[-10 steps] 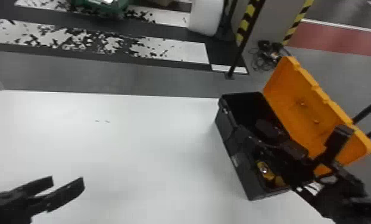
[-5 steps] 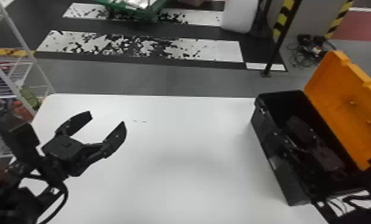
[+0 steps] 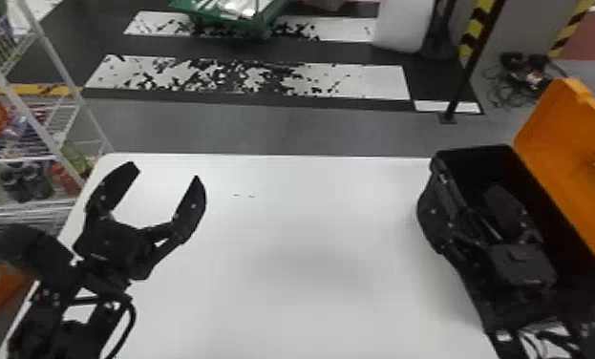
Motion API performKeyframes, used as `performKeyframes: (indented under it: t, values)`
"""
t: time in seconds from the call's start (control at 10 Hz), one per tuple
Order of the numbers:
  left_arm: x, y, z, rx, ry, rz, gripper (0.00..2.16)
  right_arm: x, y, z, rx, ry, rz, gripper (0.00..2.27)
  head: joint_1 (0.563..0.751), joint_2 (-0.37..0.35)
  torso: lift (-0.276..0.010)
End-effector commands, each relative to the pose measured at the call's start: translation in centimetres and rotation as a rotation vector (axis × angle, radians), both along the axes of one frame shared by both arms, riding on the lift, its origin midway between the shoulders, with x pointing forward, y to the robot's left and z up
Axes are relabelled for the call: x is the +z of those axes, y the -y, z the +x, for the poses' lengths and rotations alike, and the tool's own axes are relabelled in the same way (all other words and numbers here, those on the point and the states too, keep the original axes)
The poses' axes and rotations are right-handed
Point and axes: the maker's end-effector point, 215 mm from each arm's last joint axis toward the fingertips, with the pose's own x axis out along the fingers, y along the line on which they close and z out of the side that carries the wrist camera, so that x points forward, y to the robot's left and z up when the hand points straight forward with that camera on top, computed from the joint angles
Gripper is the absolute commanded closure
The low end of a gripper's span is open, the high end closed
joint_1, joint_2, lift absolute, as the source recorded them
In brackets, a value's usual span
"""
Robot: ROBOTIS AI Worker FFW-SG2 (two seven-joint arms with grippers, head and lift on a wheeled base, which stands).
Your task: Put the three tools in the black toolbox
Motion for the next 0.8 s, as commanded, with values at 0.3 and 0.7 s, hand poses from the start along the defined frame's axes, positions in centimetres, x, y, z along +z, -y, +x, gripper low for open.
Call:
performKeyframes:
  t: [0.3, 0.7]
  values:
    - [-5.4, 2.0, -2.9, 0.031, -0.223, -0.072, 0.06, -1.1, -0.5, -0.3, -0.101, -0.001, -0.089, 0.06, 0.695, 0.043, -0.055]
    - [-6.8, 2.2, -4.3, 0.062, -0.316, -0.101, 0.07, -1.7, -0.1, -1.4, -0.101, -0.01, -0.121, 0.06, 0.695, 0.015, -0.055]
